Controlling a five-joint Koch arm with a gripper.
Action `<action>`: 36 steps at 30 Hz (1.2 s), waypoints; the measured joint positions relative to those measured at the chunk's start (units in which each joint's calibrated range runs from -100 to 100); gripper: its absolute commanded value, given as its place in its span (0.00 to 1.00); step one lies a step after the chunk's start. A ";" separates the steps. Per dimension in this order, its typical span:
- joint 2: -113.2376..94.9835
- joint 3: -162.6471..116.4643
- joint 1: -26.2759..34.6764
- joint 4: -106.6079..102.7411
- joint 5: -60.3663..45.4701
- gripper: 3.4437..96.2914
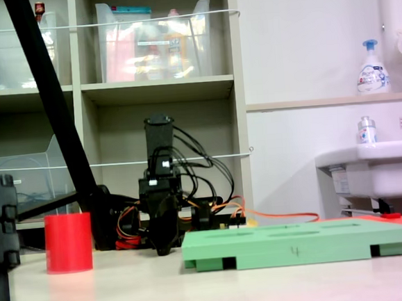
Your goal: Put the cylinder block into the corresponding hole
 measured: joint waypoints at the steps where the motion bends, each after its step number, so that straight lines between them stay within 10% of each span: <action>1: 0.00 0.00 0.00 0.00 -0.05 0.49; 26: 0.00 0.00 -0.10 0.10 0.88 0.50; 36: 0.14 -0.29 -6.94 24.47 23.98 0.47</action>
